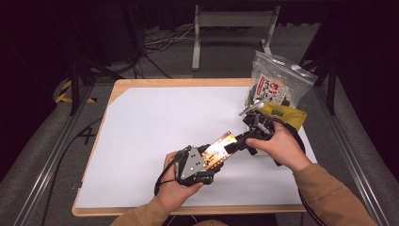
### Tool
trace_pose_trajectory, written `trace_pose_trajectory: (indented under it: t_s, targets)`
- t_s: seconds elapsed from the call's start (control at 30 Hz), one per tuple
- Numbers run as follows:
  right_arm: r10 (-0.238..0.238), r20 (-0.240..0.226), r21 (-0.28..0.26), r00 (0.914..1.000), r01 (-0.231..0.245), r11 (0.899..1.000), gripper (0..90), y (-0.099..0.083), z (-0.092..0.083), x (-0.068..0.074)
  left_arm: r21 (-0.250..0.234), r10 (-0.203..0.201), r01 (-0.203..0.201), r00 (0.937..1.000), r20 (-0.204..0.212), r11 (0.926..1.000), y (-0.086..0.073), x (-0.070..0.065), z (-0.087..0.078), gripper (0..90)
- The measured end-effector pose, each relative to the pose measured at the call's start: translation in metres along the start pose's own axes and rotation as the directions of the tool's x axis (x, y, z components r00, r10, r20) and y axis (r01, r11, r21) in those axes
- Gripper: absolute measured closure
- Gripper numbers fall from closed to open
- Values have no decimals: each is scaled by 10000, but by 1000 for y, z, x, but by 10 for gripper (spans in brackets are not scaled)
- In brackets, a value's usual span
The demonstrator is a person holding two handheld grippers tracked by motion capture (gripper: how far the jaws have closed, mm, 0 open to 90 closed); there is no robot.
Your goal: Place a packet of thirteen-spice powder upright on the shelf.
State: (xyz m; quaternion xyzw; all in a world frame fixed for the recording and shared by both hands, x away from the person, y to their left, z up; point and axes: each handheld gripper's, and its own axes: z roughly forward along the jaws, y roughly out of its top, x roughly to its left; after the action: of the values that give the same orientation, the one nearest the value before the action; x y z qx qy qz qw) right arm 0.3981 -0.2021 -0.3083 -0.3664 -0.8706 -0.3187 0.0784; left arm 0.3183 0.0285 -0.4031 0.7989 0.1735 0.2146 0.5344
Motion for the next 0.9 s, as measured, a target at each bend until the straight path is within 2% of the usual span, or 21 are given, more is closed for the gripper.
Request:
trace_pose_trajectory:
  t_s: [0.1, 0.17, 0.33, 0.47, 0.63, 0.7, 0.73, 0.8, 0.83, 0.87, 0.9]
  targets:
    - [109, -62, -9, 9999, -109, 9999, 499, 0, -1, -1, 73, 74, -74, 10000, -2, 9999, -1, 0, 1, 321]
    - [187, -293, -86, 9994, -190, 9998, 562, 0, -4, -1, 215, 145, -144, 9999, -28, 9997, -2, 0, 3, 322]
    - [221, -501, -150, 9985, -229, 9996, 637, 1, -7, 4, 409, 340, -335, 9994, -106, 9986, -3, -2, 4, 321]
    - [224, -532, -187, 9983, -234, 9996, 659, 1, -9, 8, 557, 442, -437, 9990, -69, 9975, -3, -2, 6, 316]
    - [109, -359, -172, 9993, -116, 9998, 679, 1, -7, 13, 661, 100, -116, 9996, 248, 9977, -6, 1, 9, 297]
    - [103, -442, -201, 9990, -112, 9997, 688, 1, -7, 14, 751, -101, 58, 9983, 572, 9972, -5, 3, 10, 290]
    - [80, -497, -176, 9987, -88, 9998, 690, 2, -8, 14, 836, -192, 123, 9964, 829, 9964, -4, 5, 10, 277]
    - [-56, -254, -58, 9997, 55, 10000, 691, 3, -9, 16, 857, -266, 185, 9952, 940, 9961, -4, 7, 10, 213]
    - [-56, -254, -58, 9997, 55, 10000, 691, 3, -9, 16, 918, -339, 243, 9940, 1039, 9955, -3, 8, 10, 213]
    - [-193, -183, -93, 9996, 192, 9998, 691, 3, -12, 16, 1007, -444, 328, 9923, 1154, 9944, -3, 10, 9, 161]
    - [-193, -183, -93, 9996, 192, 9998, 691, 3, -12, 16, 1001, -475, 359, 9921, 1160, 9943, -3, 11, 9, 161]
